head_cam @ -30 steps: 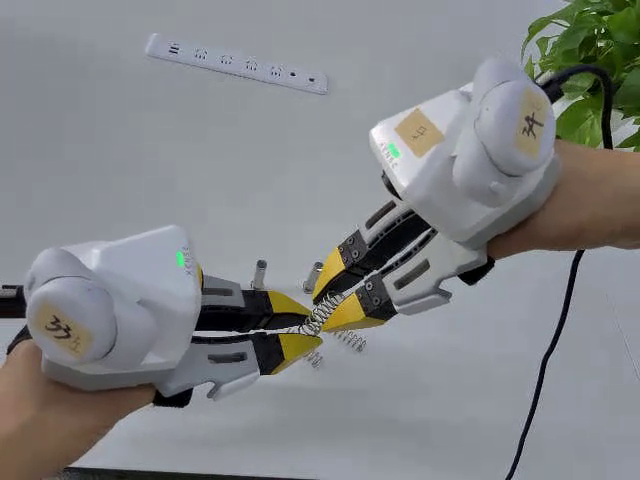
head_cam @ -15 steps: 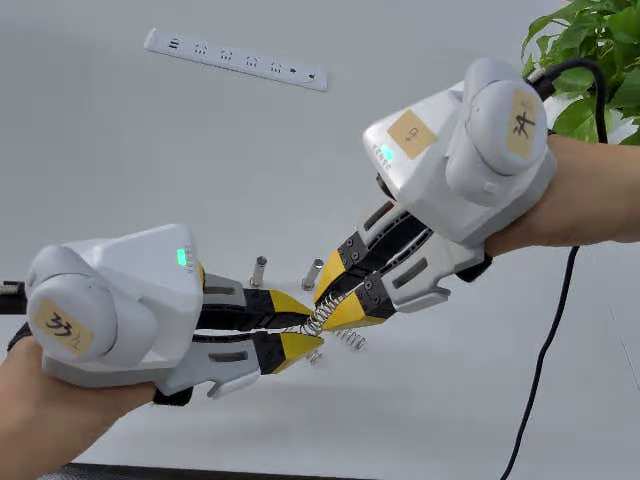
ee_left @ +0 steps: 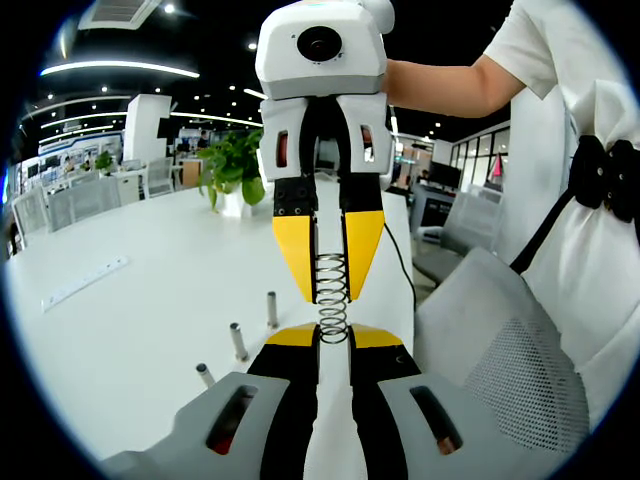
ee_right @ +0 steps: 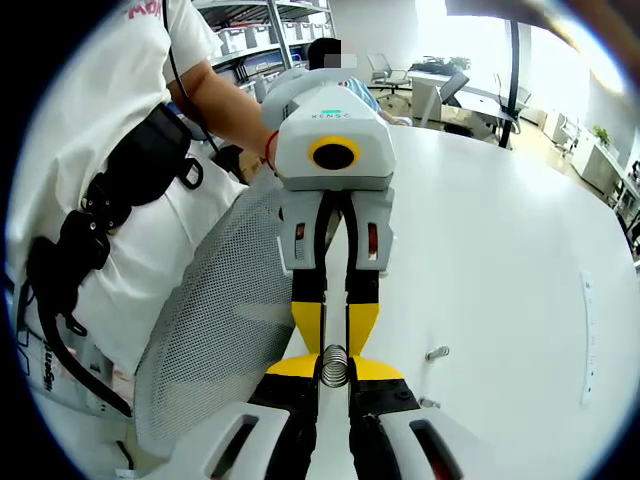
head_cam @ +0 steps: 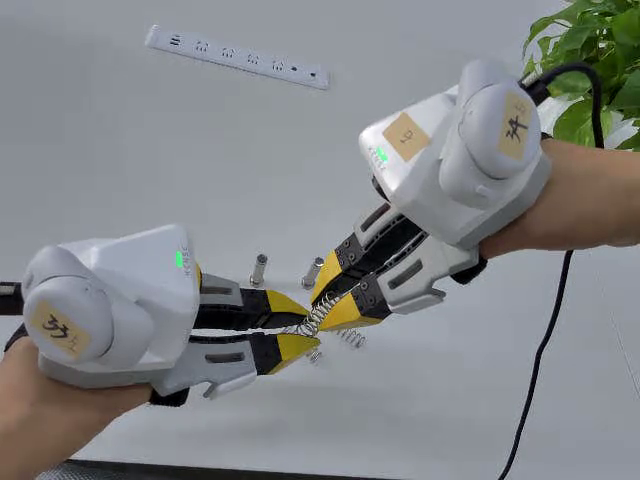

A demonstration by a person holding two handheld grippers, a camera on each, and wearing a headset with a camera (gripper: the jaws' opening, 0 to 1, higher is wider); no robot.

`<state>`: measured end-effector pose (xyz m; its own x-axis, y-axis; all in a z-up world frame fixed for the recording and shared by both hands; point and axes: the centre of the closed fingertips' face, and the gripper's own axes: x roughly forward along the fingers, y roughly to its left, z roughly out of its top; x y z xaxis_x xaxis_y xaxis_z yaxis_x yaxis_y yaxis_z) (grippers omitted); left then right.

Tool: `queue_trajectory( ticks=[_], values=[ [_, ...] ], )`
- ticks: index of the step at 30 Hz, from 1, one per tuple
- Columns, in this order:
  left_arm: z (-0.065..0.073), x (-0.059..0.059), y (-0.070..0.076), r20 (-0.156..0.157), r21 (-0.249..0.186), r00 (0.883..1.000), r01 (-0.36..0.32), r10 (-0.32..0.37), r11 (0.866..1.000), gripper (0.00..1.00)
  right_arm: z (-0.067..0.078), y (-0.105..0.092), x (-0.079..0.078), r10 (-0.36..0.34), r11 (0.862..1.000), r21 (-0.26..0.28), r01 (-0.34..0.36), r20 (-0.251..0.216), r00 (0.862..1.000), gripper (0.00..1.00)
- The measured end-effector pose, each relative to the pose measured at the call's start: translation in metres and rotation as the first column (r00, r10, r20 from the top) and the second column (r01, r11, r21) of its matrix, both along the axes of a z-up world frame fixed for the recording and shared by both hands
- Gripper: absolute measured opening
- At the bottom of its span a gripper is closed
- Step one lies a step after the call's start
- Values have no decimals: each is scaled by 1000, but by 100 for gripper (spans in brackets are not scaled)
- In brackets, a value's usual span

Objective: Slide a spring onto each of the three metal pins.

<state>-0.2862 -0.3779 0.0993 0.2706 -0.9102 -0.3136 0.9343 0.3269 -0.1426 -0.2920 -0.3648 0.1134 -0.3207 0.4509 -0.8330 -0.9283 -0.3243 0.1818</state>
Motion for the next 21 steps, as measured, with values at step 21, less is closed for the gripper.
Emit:
queue_trajectory(
  ticks=[21],
  values=[
    [-17, 23, 63, 25, 64, 988, -152, 151, 986, 33, 3, 13, 42, -116, 993, 21, 114, 98, 988, 7]
  ],
)
